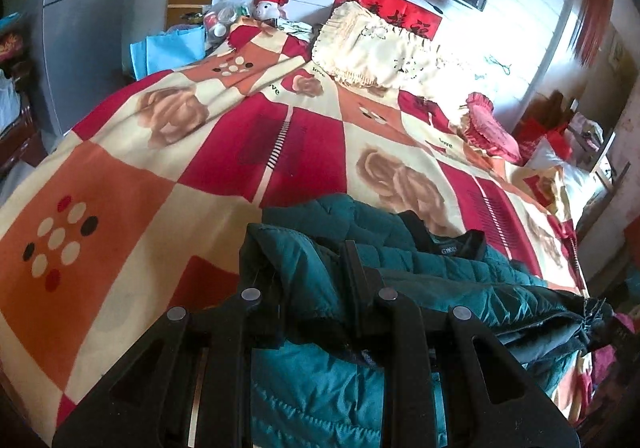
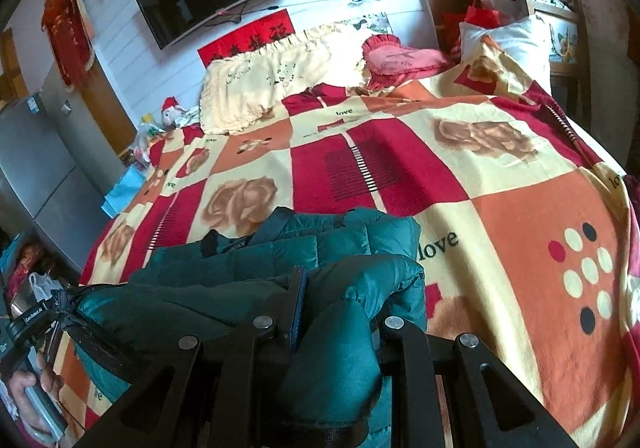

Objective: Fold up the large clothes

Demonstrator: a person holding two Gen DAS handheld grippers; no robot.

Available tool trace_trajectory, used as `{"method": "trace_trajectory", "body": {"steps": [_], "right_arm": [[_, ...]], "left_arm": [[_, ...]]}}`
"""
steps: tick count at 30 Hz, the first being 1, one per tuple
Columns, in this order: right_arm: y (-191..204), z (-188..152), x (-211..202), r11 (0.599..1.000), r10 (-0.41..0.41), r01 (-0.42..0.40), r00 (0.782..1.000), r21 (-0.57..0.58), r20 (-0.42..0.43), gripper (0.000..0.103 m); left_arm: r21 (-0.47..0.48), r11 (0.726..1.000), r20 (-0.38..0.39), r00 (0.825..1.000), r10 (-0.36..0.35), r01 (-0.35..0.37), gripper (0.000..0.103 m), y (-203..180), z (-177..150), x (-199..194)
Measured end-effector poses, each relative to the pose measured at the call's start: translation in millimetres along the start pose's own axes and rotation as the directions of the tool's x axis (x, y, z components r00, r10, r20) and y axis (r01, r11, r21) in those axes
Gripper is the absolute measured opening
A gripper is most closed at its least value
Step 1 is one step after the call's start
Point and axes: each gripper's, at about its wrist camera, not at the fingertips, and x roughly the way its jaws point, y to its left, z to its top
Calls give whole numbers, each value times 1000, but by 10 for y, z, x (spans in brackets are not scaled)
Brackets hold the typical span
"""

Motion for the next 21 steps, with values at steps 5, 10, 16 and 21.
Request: {"method": "trace_trajectory", "body": {"steps": [5,10,16,21], "right_arm": [[-10,95,169,1000,-10,10,1000,-1,-16,19],[-2,158,296,1000,-24,24,999,-9,-28,19],[0,216,429,999,-34,34,998,-8,-43,19],[-11,242,569,999,-48,47,997,-5,-59,19]], "left_arm": [[-3,1000,-3,1000,9,-9,22,-14,69,133],[2,1000,-8,1000,21,-21,22,-29,120,251],[1,999,-20,999,33,-33,22,-32,150,394],[8,999,-28,998,51,-51,22,-41,151,517]]}}
